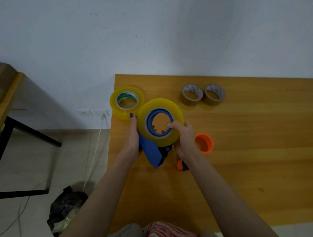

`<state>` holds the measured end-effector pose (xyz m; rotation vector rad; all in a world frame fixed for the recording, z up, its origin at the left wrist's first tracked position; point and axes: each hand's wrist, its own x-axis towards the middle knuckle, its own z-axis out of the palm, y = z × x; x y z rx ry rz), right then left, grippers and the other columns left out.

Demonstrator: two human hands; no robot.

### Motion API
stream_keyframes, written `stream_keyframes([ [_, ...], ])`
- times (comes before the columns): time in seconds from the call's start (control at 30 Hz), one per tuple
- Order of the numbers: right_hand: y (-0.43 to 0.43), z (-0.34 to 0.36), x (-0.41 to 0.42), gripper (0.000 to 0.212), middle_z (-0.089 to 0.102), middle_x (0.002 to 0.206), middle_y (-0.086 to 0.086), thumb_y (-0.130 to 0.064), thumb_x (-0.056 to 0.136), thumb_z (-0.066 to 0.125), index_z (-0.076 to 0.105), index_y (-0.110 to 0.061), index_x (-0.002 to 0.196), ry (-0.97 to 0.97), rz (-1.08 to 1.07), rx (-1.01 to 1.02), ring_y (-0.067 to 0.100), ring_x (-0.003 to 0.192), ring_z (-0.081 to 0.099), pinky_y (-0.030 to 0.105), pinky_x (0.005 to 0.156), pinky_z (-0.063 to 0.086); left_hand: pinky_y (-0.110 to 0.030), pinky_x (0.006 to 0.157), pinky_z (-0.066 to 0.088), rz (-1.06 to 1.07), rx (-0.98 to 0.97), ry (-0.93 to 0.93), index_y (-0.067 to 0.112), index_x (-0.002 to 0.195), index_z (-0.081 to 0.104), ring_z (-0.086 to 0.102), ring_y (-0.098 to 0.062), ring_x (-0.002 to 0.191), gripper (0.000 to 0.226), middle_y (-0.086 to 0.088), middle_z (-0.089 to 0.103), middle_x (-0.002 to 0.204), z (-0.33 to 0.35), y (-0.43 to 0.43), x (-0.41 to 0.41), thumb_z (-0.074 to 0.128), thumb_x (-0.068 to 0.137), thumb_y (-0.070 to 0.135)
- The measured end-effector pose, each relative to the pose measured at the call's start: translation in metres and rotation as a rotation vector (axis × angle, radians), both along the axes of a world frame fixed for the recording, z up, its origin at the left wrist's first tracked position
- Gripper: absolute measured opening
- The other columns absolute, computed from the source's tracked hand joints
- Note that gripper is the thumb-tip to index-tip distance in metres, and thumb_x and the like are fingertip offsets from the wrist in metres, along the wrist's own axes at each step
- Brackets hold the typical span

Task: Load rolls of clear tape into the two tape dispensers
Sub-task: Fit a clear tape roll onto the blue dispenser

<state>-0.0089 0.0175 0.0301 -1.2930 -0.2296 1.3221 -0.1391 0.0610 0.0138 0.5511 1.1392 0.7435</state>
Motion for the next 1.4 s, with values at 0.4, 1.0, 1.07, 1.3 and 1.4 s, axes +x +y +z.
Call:
stream_keyframes([
  [0.4, 0.001, -0.006, -0.001, 0.058, 0.062, 0.097, 0.006, -0.012, 0.061, 0.076, 0.054, -0.014, 0.114, -0.021, 0.047, -0.102, 0.028, 0.096, 0.060, 0.048, 0.089, 0.049, -0.046, 0.103, 0.042, -0.094, 0.028, 0.274, 0.021, 0.131, 0.051, 0.054, -0.026, 0.117, 0.062, -0.007, 0.056, 0.130, -0.008, 0.006, 0.000, 0.023, 0.093, 0.061],
  [1.0, 0.004, -0.058, -0.034, 0.068, 0.048, 0.126, 0.002, -0.035, 0.090, 0.060, 0.021, -0.021, 0.144, -0.460, 0.441, -0.316, 0.018, 0.114, 0.050, 0.041, 0.100, 0.045, -0.020, 0.051, 0.033, -0.212, 0.248, 0.954, 0.004, 0.106, 0.052, 0.053, -0.024, 0.081, 0.032, -0.013, 0.056, 0.094, -0.033, 0.000, -0.033, 0.067, 0.082, 0.018],
  [1.07, 0.003, -0.060, -0.032, 0.065, 0.052, 0.121, 0.001, -0.036, 0.089, 0.062, 0.026, -0.020, 0.142, -0.510, 0.437, -0.312, 0.016, 0.108, 0.054, 0.039, 0.096, 0.048, -0.020, 0.051, 0.033, -0.221, 0.257, 0.979, 0.000, 0.106, 0.054, 0.053, -0.024, 0.081, 0.035, -0.017, 0.058, 0.100, -0.037, 0.002, -0.033, 0.067, 0.080, 0.019],
  [1.3, 0.013, -0.051, -0.028, 0.050, 0.037, 0.133, 0.006, -0.045, 0.089, 0.058, 0.055, -0.007, 0.122, -0.913, 0.600, -0.297, 0.023, 0.131, 0.029, 0.035, 0.104, 0.031, -0.035, 0.075, 0.045, -0.192, 0.247, 0.989, -0.002, 0.127, 0.045, 0.055, -0.036, 0.107, 0.056, -0.024, 0.052, 0.122, -0.044, 0.006, -0.039, 0.066, 0.082, 0.023],
  [1.4, 0.014, -0.050, -0.028, 0.038, 0.037, 0.123, 0.007, -0.038, 0.090, 0.060, 0.059, -0.008, 0.112, -0.969, 0.634, -0.292, 0.022, 0.125, 0.032, 0.033, 0.099, 0.034, -0.028, 0.075, 0.038, -0.221, 0.262, 1.027, -0.001, 0.128, 0.044, 0.051, -0.032, 0.109, 0.053, -0.021, 0.047, 0.125, -0.044, 0.008, -0.040, 0.065, 0.084, 0.019],
])
